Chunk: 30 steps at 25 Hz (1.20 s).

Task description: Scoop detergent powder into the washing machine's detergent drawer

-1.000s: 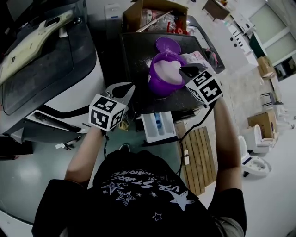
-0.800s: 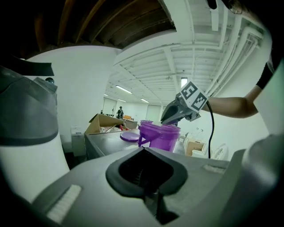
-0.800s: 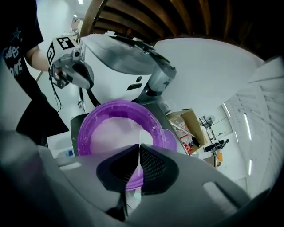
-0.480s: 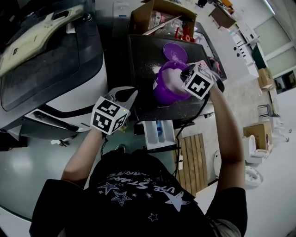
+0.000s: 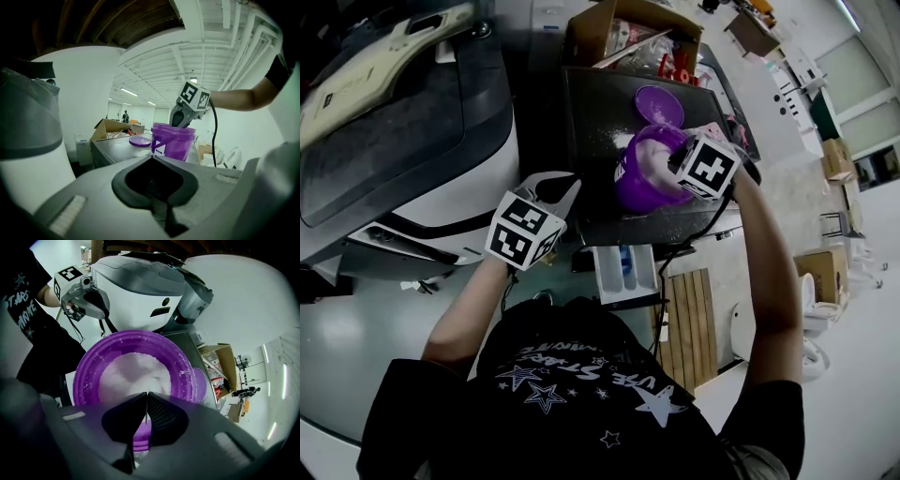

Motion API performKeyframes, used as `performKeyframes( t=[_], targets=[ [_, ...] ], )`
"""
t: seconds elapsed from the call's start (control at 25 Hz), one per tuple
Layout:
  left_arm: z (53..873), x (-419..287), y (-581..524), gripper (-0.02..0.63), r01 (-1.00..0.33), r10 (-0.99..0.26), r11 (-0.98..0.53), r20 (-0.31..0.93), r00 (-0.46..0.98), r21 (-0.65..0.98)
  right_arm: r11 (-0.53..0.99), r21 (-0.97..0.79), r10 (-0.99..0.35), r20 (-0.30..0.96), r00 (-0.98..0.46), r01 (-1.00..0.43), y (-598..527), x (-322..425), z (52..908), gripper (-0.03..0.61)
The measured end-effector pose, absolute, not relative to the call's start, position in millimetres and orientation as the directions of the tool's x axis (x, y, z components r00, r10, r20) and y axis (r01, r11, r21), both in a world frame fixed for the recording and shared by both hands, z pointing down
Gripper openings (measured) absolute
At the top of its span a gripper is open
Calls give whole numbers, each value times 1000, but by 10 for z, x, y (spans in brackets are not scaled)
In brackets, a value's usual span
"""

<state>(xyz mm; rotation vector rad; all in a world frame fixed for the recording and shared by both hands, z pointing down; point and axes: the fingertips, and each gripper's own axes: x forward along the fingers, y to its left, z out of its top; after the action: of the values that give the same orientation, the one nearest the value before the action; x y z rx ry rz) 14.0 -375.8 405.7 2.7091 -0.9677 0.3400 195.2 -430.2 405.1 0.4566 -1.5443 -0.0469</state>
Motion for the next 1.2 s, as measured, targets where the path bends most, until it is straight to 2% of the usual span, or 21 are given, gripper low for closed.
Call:
performKeyframes(
  t=[0.44,0.76,1.2],
  targets=[
    [4074,252,-3707,0,-627,-570,-770,312,760,118,909,104,-148,986,-80,-403,-4192,1945,4038,32],
    [4083,275,-3680,0,-630,-571,-767,322,755,116,802,-97,-11,984,-176,-590,-4262,1965,4053,32],
    [4049,258,-3628,1,-673,-611,-732,334,717,105,725,-222,-1,946,-323,-652,-4252,1944,3986,32]
  ],
)
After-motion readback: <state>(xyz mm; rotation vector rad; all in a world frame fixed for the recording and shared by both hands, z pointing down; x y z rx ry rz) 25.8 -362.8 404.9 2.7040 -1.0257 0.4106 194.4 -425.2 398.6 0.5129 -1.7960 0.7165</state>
